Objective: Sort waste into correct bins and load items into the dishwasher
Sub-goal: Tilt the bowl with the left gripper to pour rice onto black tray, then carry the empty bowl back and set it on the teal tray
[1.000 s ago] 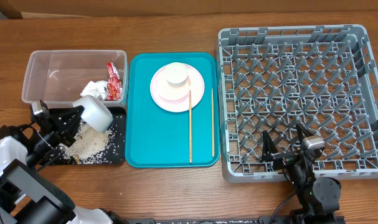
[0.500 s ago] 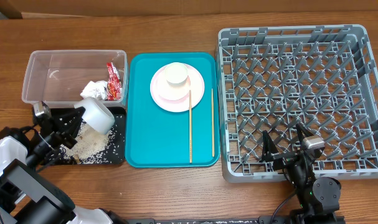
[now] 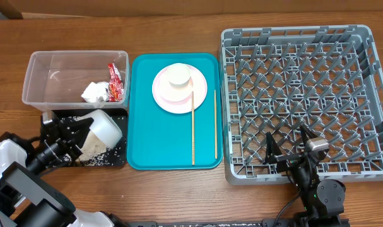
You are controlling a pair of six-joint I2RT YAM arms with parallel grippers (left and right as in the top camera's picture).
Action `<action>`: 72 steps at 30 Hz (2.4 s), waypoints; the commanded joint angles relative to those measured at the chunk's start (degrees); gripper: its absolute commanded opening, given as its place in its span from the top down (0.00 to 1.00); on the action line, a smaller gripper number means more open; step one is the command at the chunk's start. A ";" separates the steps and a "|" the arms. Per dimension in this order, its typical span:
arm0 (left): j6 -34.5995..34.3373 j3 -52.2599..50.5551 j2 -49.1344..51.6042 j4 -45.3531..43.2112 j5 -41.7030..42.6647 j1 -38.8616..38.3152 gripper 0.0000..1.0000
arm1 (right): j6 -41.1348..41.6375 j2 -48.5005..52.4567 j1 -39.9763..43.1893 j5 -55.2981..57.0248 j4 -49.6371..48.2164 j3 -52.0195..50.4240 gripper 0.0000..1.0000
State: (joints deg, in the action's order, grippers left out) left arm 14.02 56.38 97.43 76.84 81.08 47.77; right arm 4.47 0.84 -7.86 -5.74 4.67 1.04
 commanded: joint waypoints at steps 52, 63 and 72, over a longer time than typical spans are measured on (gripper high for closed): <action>-34.23 26.67 -2.12 -6.54 -70.18 -61.72 0.96 | 0.00 -0.46 0.22 0.11 -0.28 -0.59 0.00; -50.60 23.10 -2.10 -8.61 -96.65 -79.25 0.96 | 0.00 -0.46 0.22 0.11 -0.28 -0.59 0.00; -51.95 14.21 -2.10 -16.98 -94.47 -79.62 0.96 | 0.00 -0.46 0.22 0.11 -0.28 -0.59 0.00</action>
State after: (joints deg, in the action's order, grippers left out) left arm -36.14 72.75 96.75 61.91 -12.36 -31.86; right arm 4.47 0.84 -7.86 -5.74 4.69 1.04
